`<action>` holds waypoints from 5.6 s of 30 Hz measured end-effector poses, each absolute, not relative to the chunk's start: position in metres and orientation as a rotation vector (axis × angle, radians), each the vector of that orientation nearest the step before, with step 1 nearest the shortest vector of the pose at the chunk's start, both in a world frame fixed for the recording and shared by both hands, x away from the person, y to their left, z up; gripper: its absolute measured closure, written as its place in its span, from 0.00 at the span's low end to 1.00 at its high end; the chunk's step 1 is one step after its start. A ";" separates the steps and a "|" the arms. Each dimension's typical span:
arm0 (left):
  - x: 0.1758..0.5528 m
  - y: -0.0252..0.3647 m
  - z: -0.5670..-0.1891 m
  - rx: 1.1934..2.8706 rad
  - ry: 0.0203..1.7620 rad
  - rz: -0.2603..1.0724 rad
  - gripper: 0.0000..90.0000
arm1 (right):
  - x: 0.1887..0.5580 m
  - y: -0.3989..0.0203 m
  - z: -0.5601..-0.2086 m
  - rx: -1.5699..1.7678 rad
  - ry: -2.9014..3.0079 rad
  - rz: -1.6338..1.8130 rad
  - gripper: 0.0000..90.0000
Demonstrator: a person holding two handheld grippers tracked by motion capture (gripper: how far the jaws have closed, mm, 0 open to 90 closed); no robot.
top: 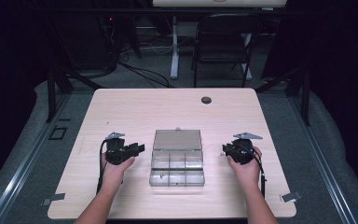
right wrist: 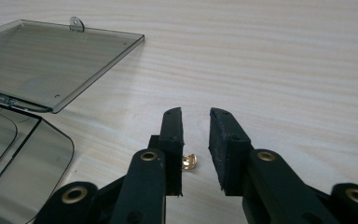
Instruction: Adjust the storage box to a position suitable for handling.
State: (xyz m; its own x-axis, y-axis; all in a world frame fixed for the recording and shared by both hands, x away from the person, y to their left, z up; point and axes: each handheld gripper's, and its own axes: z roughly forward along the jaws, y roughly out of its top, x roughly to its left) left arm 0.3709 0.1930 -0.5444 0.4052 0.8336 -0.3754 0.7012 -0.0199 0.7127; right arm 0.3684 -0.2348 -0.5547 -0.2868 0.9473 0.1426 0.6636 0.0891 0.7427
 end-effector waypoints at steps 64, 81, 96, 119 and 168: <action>0.372 0.195 -0.544 1.760 1.349 0.190 0.67 | 0.371 -0.220 -0.564 1.574 2.050 0.998 0.98; 0.371 0.195 -0.543 1.756 1.346 0.197 0.67 | 0.351 -0.210 -0.528 1.430 2.014 1.085 0.98; 0.371 0.195 -0.543 1.755 1.343 0.198 0.67 | 0.339 -0.185 -0.516 1.328 2.060 1.142 0.98; 0.371 0.195 -0.543 1.754 1.341 0.201 0.67 | 0.313 -0.119 -0.503 1.108 2.227 1.283 0.98; 0.371 0.195 -0.543 1.756 1.341 0.205 0.67 | 0.304 -0.057 -0.551 0.975 2.455 1.242 0.98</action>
